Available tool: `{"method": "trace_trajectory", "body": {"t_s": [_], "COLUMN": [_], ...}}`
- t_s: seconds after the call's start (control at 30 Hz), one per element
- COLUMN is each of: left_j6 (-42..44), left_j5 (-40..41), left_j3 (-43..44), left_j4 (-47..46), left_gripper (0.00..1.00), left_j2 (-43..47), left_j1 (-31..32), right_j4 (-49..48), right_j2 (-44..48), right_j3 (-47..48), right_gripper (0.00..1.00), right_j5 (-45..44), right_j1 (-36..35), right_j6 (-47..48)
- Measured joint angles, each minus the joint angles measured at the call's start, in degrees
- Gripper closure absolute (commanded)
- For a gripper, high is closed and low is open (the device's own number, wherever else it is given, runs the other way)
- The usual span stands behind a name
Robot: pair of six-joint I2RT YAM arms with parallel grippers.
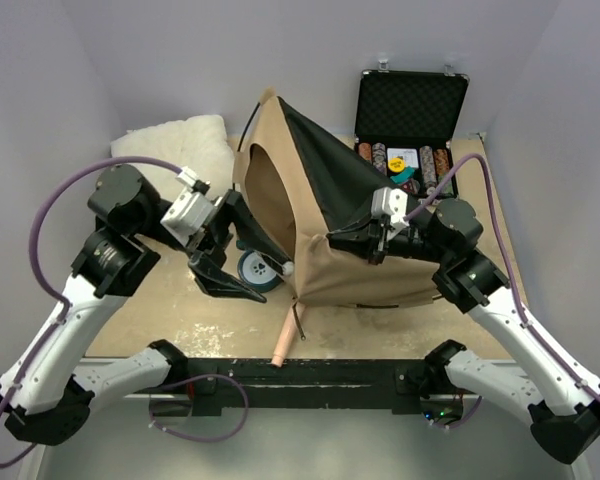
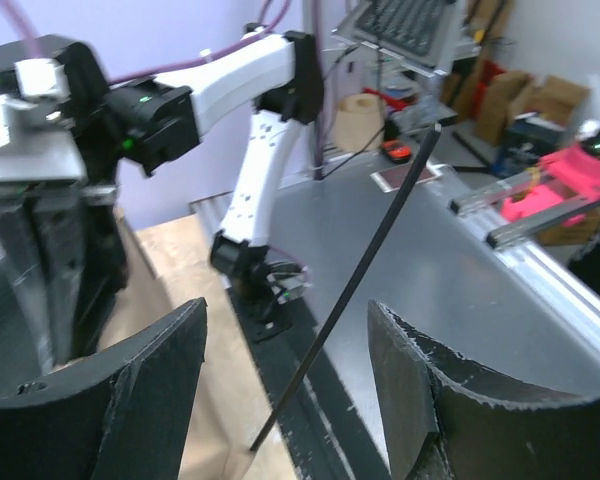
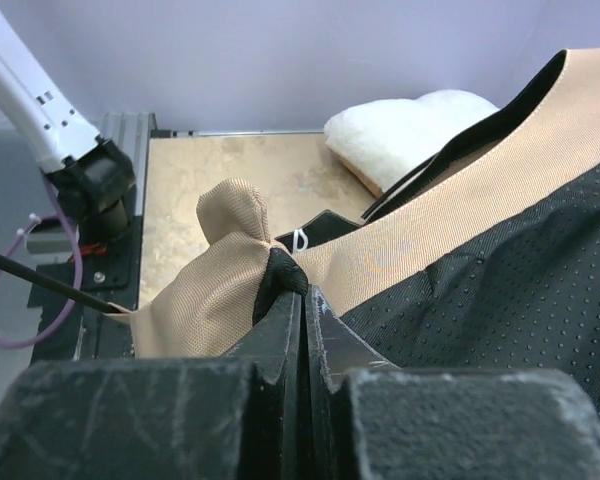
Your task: Set up the pet tent
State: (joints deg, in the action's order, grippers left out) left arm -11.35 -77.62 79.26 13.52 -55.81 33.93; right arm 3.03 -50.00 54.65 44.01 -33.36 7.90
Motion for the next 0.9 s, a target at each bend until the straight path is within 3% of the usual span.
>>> {"method": "trace_trajectory", "body": {"t_s": [0.3, 0.63, 0.77, 0.9], "left_j6": [-6.8, -7.89, -9.6, -12.33], "left_j5": [0.92, -1.14, -0.66, 0.68], "left_j3": [-0.81, -5.51, -6.29, -6.51], "left_j4": [-8.31, -11.02, -14.51, -17.66], "left_gripper": [0.52, 0.58, 0.66, 0.85], "left_j2": [-4.83, -0.76, -0.98, -2.16], "left_j1": [12.72, 14.69, 15.04, 15.15], "right_j4": [-2.73, -2.78, -2.75, -2.75], "right_j2": [-4.02, -4.07, -4.15, -4.59], "right_j3": [0.79, 1.9, 1.92, 1.92], "right_gripper": [1.0, 1.0, 1.0, 1.0], "right_j5": [-2.78, -4.26, -4.26, -4.26], "right_j1": [0.0, -0.02, -0.02, -0.02], "right_j6": [-2.62, -2.69, -2.69, -2.69]}}
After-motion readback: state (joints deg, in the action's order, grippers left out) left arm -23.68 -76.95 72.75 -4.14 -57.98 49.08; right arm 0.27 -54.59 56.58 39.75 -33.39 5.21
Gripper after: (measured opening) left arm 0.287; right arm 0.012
